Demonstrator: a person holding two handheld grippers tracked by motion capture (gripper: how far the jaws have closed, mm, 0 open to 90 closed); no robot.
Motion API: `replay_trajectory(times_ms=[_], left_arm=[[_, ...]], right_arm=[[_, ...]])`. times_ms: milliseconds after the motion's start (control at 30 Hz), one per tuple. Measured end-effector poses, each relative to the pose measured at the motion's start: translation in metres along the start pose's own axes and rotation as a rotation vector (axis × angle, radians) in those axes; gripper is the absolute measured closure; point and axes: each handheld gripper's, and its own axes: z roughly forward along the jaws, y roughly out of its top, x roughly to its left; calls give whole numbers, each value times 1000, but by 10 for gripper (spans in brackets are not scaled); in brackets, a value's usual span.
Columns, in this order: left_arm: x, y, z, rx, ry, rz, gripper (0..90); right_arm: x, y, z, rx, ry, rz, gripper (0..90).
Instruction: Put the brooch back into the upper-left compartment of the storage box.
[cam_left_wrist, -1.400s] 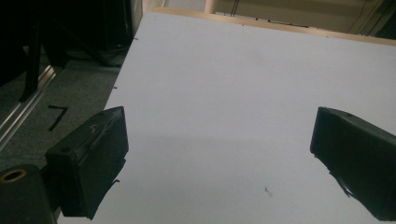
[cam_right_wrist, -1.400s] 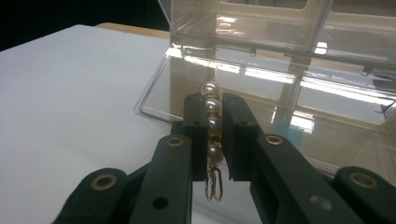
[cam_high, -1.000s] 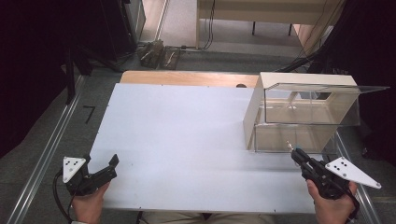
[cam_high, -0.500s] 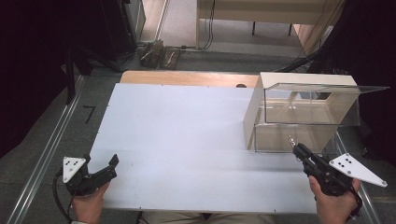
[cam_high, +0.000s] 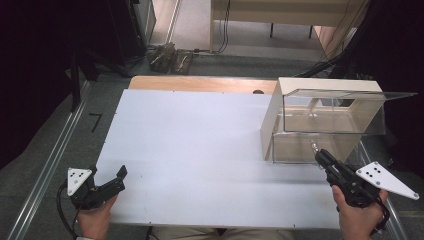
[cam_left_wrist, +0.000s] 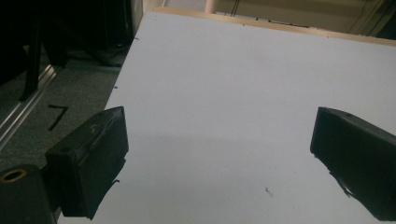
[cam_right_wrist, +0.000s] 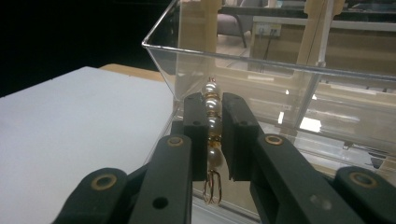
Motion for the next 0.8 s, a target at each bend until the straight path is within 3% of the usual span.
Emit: replay_trajectory(times_ms=[333, 800], left_arm=[[0, 0, 0, 1, 0, 1, 36], [0, 0, 0, 1, 0, 0, 36]], right_arm=[[-1, 5, -2, -32, 1, 20, 796], [-1, 16, 1, -55, -4, 10, 796]])
